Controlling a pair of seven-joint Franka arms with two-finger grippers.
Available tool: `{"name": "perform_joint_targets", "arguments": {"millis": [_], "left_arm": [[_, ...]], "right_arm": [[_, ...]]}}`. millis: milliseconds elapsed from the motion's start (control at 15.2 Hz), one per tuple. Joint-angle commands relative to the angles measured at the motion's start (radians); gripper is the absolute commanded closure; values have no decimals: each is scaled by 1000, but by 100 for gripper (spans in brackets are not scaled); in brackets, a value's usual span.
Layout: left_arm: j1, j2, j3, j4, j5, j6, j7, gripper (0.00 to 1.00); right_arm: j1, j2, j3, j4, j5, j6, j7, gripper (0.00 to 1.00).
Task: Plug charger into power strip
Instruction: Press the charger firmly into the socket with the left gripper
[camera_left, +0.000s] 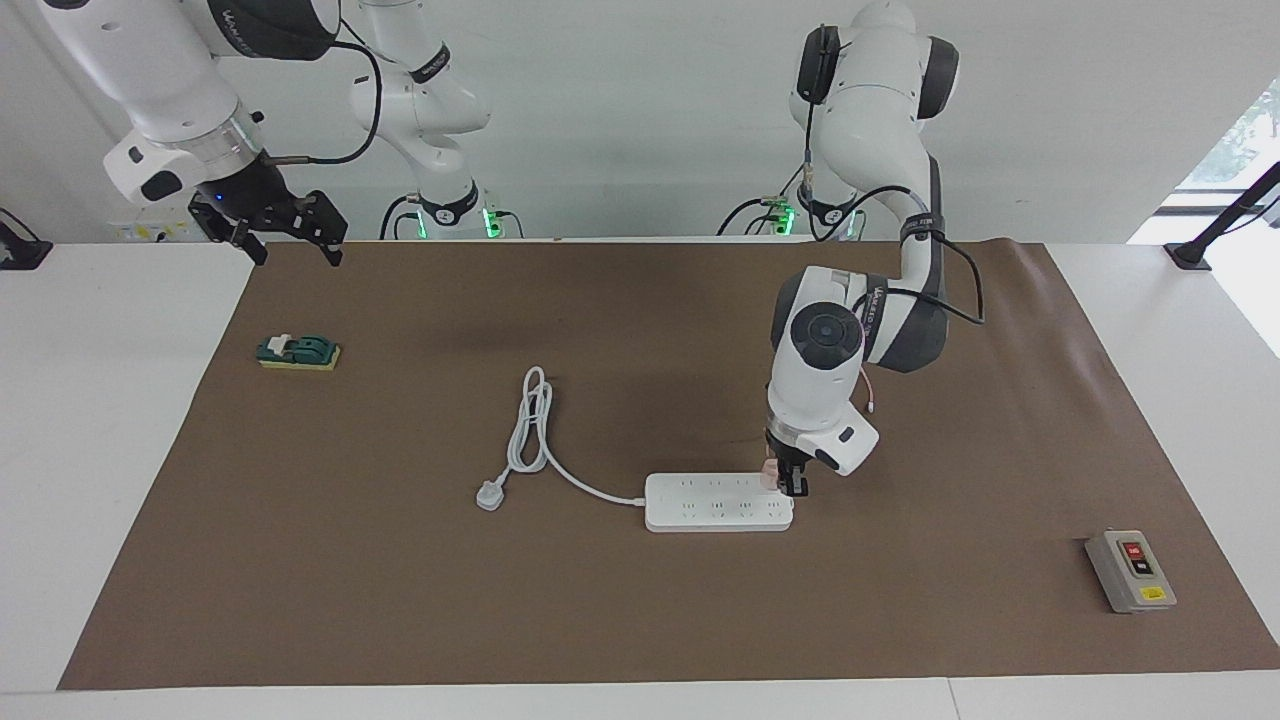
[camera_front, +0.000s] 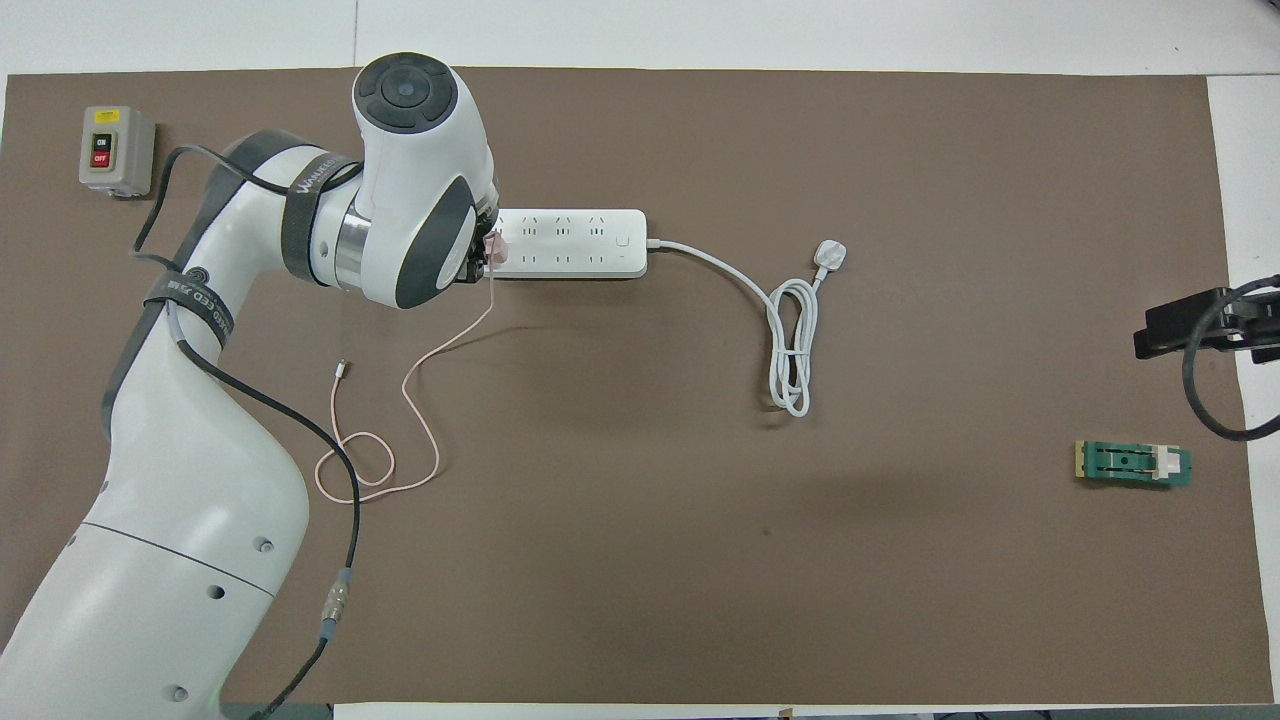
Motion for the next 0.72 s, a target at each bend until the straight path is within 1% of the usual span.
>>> {"name": "perform_joint_targets", "arguments": {"millis": [0, 657], "left_arm": [[-5, -44, 8, -69, -12, 33, -12, 100], [-14, -51, 6, -80, -12, 42, -27, 100]], "right_arm": [[-5, 1, 0, 7, 2, -16, -23, 0], [-5, 1, 0, 7, 2, -16, -23, 0]]}}
